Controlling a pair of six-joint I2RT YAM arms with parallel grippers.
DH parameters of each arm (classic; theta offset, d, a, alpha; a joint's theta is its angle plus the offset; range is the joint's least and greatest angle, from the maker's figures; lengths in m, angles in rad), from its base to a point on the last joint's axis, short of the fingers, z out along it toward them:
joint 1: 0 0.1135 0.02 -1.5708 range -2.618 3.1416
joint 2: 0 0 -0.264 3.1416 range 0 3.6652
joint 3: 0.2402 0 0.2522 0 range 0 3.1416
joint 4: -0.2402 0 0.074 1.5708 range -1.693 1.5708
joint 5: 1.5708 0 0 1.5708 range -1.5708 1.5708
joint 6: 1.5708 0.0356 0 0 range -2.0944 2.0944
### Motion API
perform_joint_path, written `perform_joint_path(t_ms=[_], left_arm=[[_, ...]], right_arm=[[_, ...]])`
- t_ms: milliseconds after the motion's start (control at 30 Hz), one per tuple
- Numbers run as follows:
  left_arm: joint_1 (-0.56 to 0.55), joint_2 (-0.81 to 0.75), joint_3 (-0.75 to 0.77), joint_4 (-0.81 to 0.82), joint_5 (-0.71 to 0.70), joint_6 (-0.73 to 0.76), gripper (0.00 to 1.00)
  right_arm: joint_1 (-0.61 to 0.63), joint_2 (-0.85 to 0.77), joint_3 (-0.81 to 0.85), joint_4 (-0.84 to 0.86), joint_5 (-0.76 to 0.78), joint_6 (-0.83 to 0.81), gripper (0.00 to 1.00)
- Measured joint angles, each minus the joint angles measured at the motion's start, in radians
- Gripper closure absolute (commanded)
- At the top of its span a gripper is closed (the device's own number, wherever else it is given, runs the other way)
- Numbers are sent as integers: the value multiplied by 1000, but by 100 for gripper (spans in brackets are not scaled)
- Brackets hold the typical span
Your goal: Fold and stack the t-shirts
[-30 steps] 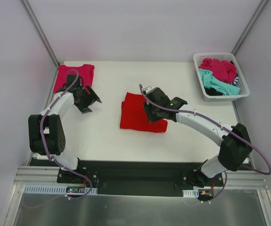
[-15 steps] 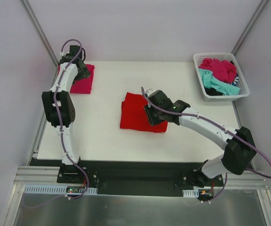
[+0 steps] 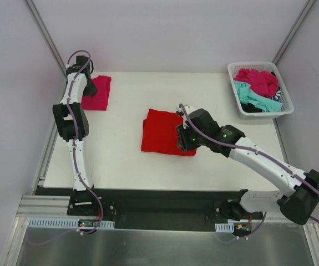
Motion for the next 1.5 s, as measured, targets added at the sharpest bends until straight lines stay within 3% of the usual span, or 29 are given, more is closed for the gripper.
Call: perform_joint_path(t_ms=[267, 467, 600, 800, 1233, 1500], left_arm=[[103, 77, 56, -71, 41, 23, 32], [113, 113, 76, -100, 83, 27, 33], [112, 117, 78, -103, 111, 38, 44], [113, 120, 73, -110, 150, 32, 44], [102, 8, -129, -107, 208, 13, 45], [24, -88, -291, -156, 206, 13, 45]], right_arm=[[0, -56, 0, -17, -37, 32, 65], [4, -66, 2, -38, -45, 37, 65], [5, -79, 3, -53, -46, 36, 65], [5, -82, 23, -78, -47, 36, 65], [13, -98, 75, -82, -57, 46, 65], [26, -174, 63, -78, -56, 70, 65]])
